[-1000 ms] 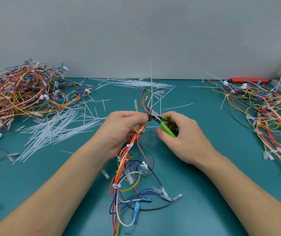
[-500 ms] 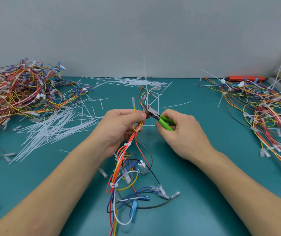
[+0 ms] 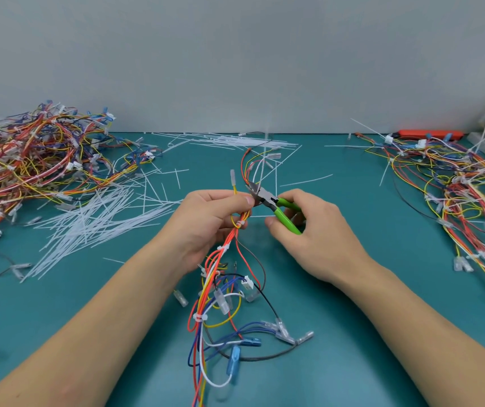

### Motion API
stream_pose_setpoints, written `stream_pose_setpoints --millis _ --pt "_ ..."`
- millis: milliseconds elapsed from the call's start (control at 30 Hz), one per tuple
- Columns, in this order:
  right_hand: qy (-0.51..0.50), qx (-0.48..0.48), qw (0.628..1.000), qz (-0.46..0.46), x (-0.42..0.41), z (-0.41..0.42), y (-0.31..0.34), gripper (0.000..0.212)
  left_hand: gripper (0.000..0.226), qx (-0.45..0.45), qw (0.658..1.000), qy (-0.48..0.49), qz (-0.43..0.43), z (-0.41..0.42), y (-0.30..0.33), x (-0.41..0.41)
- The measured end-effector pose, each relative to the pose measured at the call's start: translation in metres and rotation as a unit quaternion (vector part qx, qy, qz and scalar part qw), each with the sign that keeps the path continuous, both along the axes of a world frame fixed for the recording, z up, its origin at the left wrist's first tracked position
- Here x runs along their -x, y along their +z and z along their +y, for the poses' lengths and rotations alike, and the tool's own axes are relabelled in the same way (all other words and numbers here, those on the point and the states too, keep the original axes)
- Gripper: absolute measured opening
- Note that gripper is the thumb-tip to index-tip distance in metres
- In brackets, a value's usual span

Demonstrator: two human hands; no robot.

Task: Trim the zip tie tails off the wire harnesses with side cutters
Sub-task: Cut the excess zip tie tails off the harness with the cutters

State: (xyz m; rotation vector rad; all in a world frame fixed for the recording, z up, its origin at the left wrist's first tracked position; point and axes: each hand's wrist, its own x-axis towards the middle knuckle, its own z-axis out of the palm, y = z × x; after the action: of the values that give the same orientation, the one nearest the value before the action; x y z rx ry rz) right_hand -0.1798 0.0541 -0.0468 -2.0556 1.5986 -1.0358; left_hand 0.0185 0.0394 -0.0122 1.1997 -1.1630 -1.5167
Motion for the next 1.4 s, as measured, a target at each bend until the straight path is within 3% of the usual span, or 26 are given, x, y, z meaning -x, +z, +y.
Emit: stream_pose_setpoints --millis 467,633,1167,1400 --pt "-0.031 -0.013 0.999 0.002 -0.0027 -0.0002 -0.0034 0.025 0.012 0.003 1.0 -0.009 0.007 0.0008 0.0003 0.0" --pt "-0.016 -0.002 1.0 0.019 -0.002 0.0013 -0.0006 0.017 0.013 0.001 1.0 -0.003 0.005 0.0007 -0.0005 -0.0002" --pt "-0.02 -0.018 1.0 0.013 -0.0021 -0.0003 -0.0002 0.031 0.012 0.008 1.0 -0.016 0.008 -0.001 -0.001 -0.0005" --pt "-0.045 -0.005 0.998 0.037 -0.0044 0.0002 -0.0033 0.028 0.011 0.0 1.0 -0.01 0.0 -0.0004 -0.0004 -0.0009"
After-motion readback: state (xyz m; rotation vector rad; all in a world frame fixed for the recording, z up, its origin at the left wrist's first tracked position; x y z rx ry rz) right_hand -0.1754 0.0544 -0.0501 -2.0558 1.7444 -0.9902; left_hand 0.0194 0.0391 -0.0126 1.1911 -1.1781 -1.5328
